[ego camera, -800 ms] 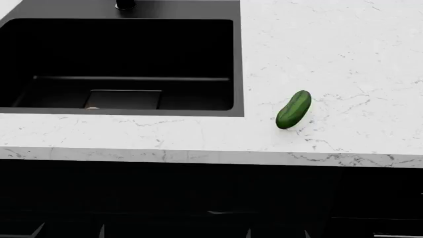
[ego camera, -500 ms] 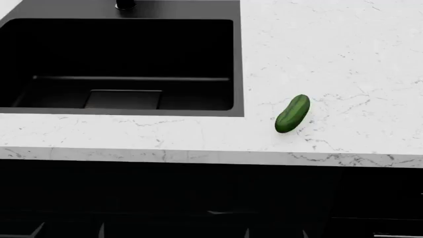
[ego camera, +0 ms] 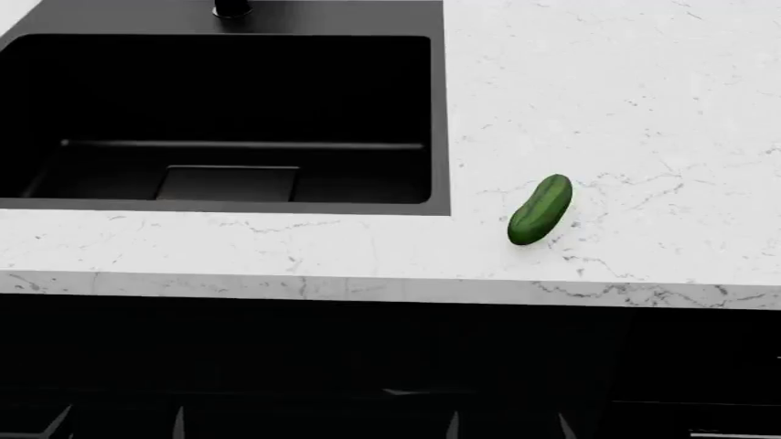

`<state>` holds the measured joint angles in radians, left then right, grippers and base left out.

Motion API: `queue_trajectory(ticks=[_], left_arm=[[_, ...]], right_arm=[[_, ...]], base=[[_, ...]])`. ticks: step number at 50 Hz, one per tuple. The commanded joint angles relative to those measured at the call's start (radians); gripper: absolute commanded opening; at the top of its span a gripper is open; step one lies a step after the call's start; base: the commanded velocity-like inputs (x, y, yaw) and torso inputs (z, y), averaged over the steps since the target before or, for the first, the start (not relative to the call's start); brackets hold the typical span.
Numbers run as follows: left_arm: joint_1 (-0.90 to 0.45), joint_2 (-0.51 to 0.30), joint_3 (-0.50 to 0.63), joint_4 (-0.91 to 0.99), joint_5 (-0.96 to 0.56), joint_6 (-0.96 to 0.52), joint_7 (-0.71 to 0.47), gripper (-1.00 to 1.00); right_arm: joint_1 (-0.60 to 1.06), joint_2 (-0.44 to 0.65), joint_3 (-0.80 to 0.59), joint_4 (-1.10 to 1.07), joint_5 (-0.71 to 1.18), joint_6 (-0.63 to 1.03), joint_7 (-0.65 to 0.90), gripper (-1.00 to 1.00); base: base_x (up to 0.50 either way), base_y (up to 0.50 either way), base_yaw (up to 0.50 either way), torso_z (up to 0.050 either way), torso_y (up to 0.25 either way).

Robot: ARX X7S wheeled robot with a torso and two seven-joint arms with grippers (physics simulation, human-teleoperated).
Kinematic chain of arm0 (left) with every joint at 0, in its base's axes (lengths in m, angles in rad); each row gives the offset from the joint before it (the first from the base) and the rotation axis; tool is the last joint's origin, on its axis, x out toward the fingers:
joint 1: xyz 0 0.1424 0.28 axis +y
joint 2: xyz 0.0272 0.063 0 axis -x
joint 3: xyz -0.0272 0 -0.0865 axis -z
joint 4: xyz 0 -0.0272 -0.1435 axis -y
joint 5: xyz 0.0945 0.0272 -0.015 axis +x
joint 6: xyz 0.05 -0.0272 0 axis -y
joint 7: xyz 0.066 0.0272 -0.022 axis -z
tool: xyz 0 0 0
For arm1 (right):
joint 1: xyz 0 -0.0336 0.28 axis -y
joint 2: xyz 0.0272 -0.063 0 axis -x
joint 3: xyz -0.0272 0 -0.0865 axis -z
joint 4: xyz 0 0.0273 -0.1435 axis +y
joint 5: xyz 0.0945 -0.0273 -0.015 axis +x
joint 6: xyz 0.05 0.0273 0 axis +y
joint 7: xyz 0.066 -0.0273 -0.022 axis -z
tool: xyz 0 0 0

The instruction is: Pick the pickle from the counter and place it in the sink

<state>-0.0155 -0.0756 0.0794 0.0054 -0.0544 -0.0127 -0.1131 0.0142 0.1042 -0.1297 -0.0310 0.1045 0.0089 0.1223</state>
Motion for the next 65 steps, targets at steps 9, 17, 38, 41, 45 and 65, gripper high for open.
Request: queue_trajectory(ticks=[9, 17, 38, 41, 45, 65], left_arm=[[0.020, -0.039, 0.017, 0.142, -0.019, -0.065, -0.037, 1.00], [0.031, -0.059, 0.019, 0.226, -0.030, -0.095, -0.043, 1.00], [0.000, -0.092, 0.045, 0.331, -0.055, -0.174, -0.039, 1.00], [-0.006, -0.096, 0.047, 0.341, -0.057, -0.186, -0.042, 1.00], [-0.008, -0.103, 0.045, 0.356, -0.059, -0.205, -0.047, 1.00], [-0.225, -0.161, -0.010, 0.501, -0.117, -0.459, -0.068, 1.00]], right_arm=[[-0.024, 0.039, -0.033, -0.206, -0.002, 0.082, 0.035, 1.00], [-0.033, 0.061, -0.044, -0.328, -0.012, 0.137, 0.049, 1.00], [-0.024, 0.099, 0.005, -0.488, 0.000, 0.211, 0.101, 1.00], [-0.018, 0.110, 0.004, -0.520, 0.001, 0.240, 0.103, 1.00], [-0.001, 0.124, 0.013, -0.555, 0.005, 0.297, 0.113, 1.00], [0.209, 0.182, 0.088, -0.696, 0.087, 0.610, 0.126, 1.00]], base=[[0.00, 0.00, 0.00, 0.000, 0.000], [0.00, 0.00, 0.00, 0.000, 0.000], [0.00, 0.00, 0.00, 0.000, 0.000], [0.00, 0.00, 0.00, 0.000, 0.000], [0.00, 0.00, 0.00, 0.000, 0.000], [0.00, 0.00, 0.00, 0.000, 0.000]])
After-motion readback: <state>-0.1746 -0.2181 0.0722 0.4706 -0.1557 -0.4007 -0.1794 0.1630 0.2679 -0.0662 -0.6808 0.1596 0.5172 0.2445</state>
